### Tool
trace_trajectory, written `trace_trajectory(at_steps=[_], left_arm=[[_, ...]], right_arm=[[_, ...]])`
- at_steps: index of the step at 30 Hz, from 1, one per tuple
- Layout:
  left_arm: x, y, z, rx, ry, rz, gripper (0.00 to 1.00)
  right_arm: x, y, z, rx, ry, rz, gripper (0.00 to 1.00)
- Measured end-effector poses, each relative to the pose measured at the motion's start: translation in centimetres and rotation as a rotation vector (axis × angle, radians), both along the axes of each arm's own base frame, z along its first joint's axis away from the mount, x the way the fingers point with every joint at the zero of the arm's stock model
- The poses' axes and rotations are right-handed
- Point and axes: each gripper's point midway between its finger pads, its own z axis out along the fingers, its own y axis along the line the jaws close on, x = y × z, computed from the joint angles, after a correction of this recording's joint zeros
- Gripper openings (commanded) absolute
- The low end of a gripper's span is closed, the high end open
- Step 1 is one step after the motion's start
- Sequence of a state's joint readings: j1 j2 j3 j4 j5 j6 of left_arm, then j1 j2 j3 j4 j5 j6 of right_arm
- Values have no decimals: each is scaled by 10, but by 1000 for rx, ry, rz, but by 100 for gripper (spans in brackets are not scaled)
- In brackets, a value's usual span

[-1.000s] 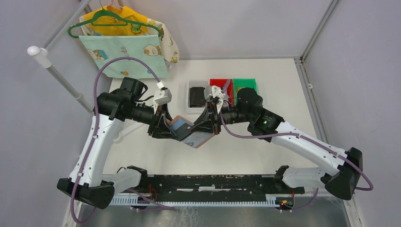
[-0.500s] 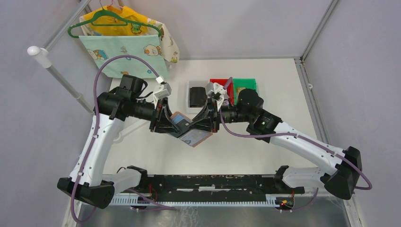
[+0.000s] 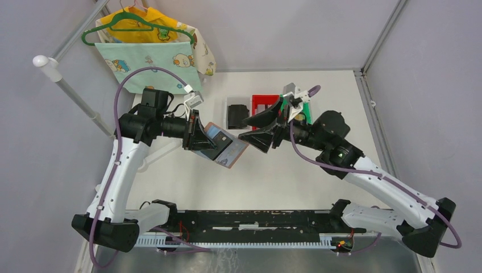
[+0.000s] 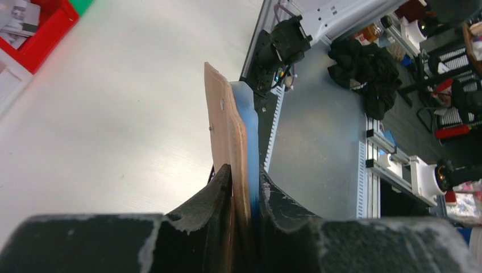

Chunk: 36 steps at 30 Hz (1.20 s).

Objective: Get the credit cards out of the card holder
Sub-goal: Remove the credit card from the card holder.

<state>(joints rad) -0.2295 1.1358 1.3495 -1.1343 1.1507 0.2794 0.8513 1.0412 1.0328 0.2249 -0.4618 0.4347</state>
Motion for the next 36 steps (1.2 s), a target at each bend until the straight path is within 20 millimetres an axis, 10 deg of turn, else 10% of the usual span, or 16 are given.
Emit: trace_trajectory(at_steps=[5,13,36], left_arm=[[16,0,8,-24,12,65,2],[31,-5,24,-75,39,123,2],[10,-9,50,-180,58,30,2]], right_arm=[[-12,-9,0,102,69,23,59],[-18,22,-86,81,386,124,56],[-10,48,-58,235,467,212,47]])
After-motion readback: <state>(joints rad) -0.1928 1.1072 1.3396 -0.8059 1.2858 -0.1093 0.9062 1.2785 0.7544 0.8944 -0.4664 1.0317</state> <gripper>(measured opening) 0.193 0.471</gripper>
